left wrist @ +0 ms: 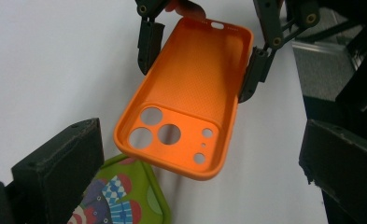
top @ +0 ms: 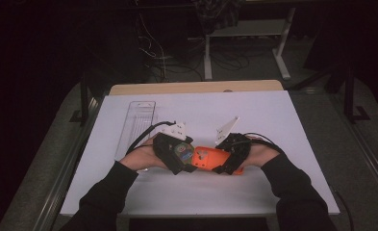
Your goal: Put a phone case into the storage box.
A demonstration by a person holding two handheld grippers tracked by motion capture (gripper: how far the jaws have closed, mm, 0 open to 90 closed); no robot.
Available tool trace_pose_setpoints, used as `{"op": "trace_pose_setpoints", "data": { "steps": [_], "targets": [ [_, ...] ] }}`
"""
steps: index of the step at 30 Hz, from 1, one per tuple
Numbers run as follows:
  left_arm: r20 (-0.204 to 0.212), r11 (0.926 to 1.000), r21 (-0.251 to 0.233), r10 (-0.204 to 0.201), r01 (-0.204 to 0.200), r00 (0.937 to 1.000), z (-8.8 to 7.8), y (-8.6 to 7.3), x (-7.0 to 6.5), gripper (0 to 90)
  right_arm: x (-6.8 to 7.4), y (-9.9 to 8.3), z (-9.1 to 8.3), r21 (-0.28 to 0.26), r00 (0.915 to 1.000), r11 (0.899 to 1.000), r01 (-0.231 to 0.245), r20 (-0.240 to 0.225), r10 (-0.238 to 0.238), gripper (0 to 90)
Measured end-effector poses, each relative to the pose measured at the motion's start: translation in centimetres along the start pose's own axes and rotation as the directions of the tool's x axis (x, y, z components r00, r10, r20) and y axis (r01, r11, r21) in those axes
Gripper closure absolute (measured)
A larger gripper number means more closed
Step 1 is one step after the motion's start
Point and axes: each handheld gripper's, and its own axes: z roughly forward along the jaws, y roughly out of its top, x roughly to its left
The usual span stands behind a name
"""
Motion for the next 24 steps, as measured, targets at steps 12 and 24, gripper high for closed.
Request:
{"op": "trace_pose_setpoints", "data": {
  "steps": [12,24],
  "targets": [
    [0.052,0.9959,0.046,0.075,-0.078,0.9958,0.6,-0.2,-0.5,0.0,1.3,1.1,1.1,0.015,0.9968,0.998,0.057,-0.057,-0.056,15.1],
    [0.06,0.9891,0.108,0.094,-0.1,0.9937,1.8,-0.6,-0.9,0.0,2.6,2.4,1.0,-0.006,0.9902,0.993,0.117,-0.076,-0.117,15.1]
  ]
}}
